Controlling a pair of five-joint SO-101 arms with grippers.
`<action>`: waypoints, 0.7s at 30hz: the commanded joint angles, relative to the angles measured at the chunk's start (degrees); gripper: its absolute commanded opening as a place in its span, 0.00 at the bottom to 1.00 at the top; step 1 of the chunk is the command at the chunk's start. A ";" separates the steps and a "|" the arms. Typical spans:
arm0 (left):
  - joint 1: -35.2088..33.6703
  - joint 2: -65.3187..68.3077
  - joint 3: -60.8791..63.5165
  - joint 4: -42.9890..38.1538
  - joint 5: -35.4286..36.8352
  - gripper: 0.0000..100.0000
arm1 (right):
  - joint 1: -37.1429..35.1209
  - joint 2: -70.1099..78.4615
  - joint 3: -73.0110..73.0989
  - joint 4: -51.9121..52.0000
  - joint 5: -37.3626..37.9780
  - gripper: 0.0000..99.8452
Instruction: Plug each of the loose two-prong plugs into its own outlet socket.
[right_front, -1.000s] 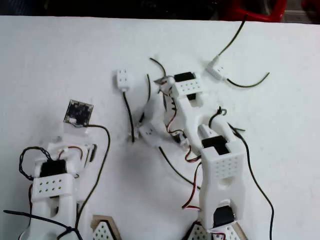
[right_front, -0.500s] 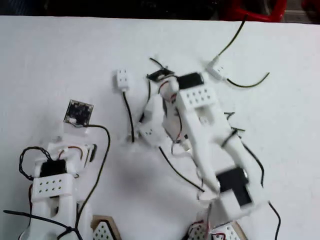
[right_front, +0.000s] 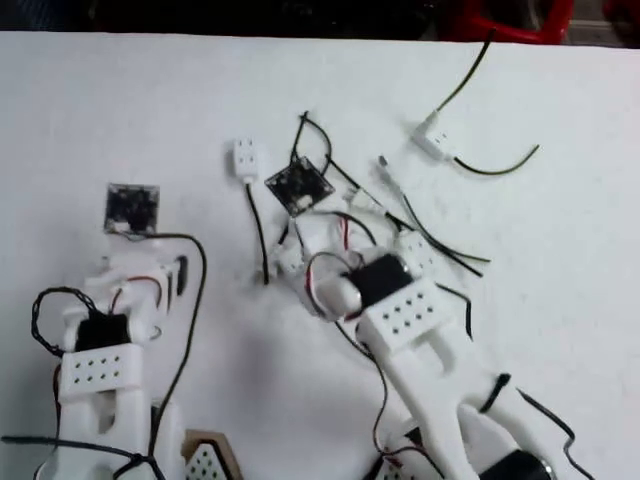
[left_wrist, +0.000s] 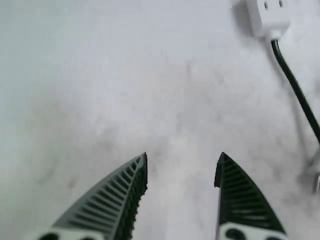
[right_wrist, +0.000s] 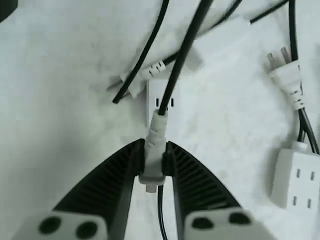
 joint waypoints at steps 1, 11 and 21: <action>0.13 -1.27 -5.10 -5.01 7.12 0.23 | -1.80 -4.18 2.73 -8.31 -2.81 0.02; 13.76 -1.27 -5.80 -10.55 10.37 0.23 | -6.99 -13.85 12.13 -15.78 -4.40 0.02; 25.45 -1.27 -6.95 -9.85 10.29 0.23 | -7.25 -28.88 21.19 -15.87 -3.69 0.02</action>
